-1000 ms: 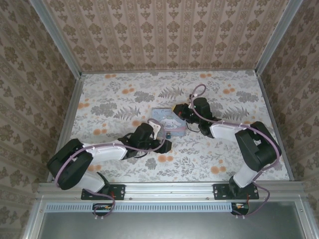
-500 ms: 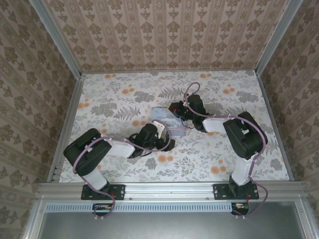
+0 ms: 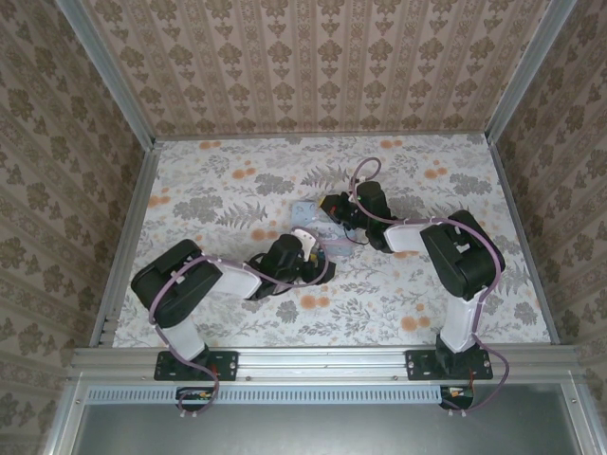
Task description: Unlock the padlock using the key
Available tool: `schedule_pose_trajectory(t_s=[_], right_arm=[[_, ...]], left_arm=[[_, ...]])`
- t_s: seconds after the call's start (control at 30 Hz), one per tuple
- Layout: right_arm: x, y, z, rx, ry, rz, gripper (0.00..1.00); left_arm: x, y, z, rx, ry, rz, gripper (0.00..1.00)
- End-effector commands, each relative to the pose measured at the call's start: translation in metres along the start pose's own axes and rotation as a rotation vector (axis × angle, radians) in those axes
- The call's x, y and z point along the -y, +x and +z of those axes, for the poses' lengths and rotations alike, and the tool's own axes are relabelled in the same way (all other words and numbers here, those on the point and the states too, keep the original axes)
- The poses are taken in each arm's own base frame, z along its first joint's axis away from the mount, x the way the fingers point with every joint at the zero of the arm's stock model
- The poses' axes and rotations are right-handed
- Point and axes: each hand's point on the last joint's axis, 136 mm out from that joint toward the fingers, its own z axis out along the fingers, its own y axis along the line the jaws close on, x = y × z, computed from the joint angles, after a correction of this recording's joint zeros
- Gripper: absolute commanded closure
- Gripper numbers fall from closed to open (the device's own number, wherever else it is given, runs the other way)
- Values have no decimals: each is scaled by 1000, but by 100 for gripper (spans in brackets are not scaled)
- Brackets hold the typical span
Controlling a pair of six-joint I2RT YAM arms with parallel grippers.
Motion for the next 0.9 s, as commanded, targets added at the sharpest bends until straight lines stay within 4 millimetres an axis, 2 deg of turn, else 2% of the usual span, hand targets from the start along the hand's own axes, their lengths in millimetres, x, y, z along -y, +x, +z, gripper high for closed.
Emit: schedule_pose_trajectory(t_s=[0.0,0.33,0.63,0.87], right_arm=[[24,11,3,-28,35,29,100],[30,14,3,-36,39,40,100],[31,14,3,-34,35,46,100],[38,17,3,-39,49,52,100]], left_arm=[[6,-18,8,58,4,45,27],[-2,-26,18,109,-61,92,28],[-24,-31,4,172,-214,124,28],[-9,-33,15,144,-142,133,28]])
